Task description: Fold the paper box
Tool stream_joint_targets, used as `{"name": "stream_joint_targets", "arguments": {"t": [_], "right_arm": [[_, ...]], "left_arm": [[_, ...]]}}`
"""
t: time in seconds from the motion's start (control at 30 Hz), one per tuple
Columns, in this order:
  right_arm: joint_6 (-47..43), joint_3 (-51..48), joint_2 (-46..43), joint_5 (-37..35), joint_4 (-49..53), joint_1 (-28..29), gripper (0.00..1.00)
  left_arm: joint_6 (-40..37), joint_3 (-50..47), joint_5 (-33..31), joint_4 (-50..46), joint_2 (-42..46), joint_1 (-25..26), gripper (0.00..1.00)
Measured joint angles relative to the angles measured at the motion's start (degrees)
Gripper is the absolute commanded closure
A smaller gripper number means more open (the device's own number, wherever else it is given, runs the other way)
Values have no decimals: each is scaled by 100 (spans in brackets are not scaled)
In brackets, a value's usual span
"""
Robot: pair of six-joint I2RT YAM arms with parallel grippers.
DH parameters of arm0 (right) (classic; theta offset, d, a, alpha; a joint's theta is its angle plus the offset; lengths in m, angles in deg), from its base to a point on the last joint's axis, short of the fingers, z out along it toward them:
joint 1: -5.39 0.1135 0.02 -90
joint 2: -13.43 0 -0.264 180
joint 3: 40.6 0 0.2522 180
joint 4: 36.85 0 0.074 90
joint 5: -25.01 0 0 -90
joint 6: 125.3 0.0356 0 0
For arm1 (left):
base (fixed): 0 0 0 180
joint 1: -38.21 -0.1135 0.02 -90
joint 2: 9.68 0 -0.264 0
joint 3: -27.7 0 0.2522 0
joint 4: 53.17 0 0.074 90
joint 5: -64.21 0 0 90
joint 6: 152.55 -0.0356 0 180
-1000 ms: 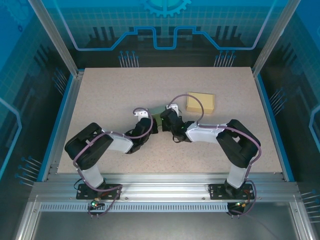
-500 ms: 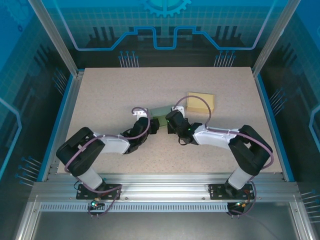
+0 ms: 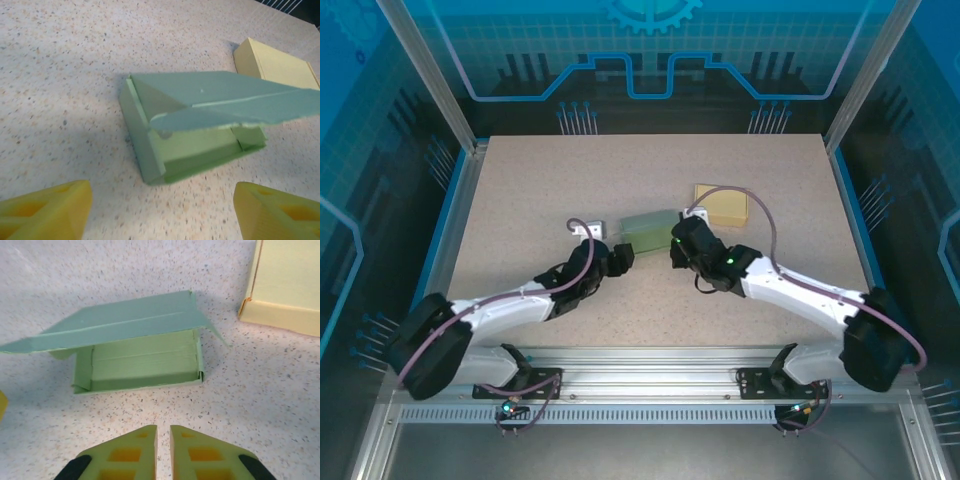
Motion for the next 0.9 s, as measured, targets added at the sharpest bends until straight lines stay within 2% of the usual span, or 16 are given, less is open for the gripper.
{"name": "stream_joint_targets", "arguments": {"t": [0.13, 0.23, 0.33, 0.5, 0.63, 0.73, 0.9], "right_arm": [[-81, 79, -651, 35, 428, -44, 66], [-210, 417, -772, 221, 739, -306, 58], [-356, 780, -662, 575, 866, -800, 43], [-673, 1731, 282, 1410, 1147, -1639, 25], [-922, 2682, 1373, 1886, 1373, -1952, 24], [-1058, 3294, 2173, 2179, 1502, -2006, 28], [-1198, 3775, 3132, 2551, 1635, -2024, 35]], "left_arm": [[37, 2, 122, -861, 925, 20, 14], [-68, 280, 122, -1565, 1390, 0, 6], [-306, 916, 214, -1982, 1379, -199, 1], [-608, 1899, 748, -1996, 723, -1045, 1], [-782, 2559, 1119, -2009, -280, -1478, 1], [-916, 2990, 1325, -2070, -1045, -1521, 1], [-1012, 3252, 1648, -2103, -1941, -1523, 10]]}}
